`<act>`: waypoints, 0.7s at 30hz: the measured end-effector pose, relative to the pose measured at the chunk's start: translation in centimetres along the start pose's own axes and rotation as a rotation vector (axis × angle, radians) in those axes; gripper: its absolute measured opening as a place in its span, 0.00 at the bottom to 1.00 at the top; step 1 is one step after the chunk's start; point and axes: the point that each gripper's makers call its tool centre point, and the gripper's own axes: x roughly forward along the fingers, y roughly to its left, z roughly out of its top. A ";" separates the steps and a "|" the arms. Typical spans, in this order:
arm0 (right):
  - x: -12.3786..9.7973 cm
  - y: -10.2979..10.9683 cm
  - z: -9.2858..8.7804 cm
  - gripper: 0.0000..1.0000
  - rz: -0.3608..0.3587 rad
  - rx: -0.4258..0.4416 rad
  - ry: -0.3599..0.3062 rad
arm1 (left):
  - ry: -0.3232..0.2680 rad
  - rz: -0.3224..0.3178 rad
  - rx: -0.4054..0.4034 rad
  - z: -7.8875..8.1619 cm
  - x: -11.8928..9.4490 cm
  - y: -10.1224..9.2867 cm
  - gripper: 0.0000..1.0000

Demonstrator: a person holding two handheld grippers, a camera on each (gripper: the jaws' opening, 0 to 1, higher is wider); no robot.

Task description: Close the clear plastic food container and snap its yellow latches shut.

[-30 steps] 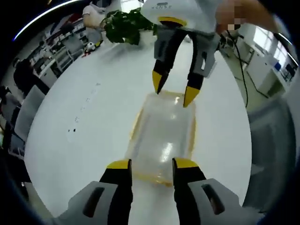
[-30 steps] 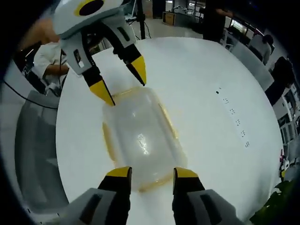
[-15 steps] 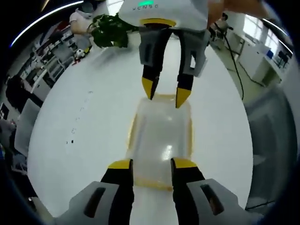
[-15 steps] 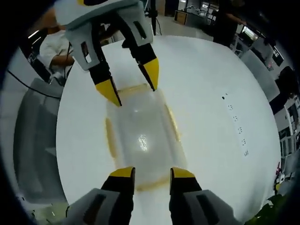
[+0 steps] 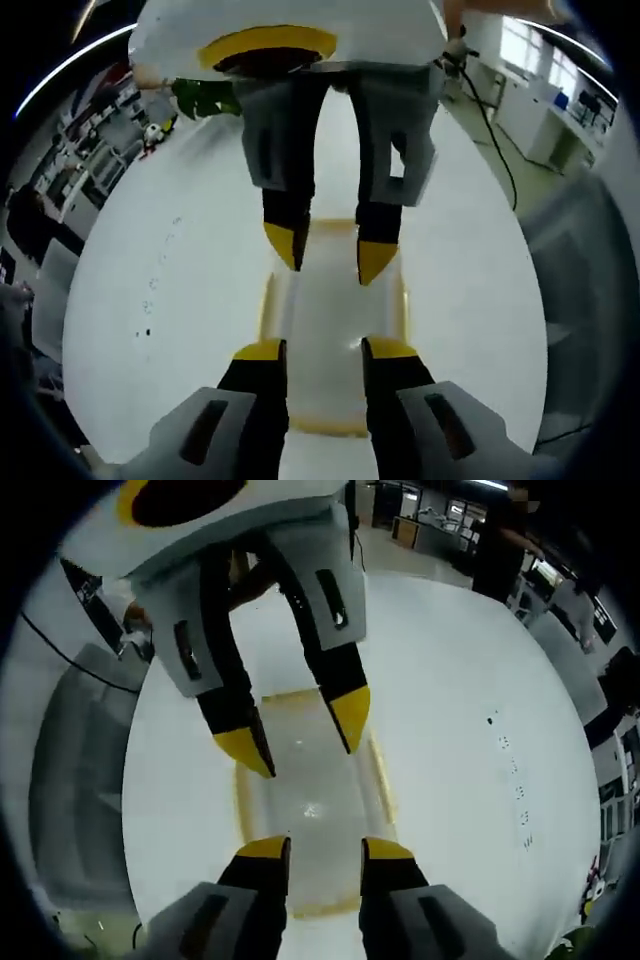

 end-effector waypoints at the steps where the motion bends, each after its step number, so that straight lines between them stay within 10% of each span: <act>1: 0.1 0.0 0.2 0.24 0.002 0.001 -0.005 | -0.007 -0.004 -0.001 0.1 0.1 -0.1 0.27; 21: 1.0 -1.9 1.5 0.23 -0.001 0.001 -0.057 | -0.051 -0.041 -0.031 0.8 1.0 -1.6 0.30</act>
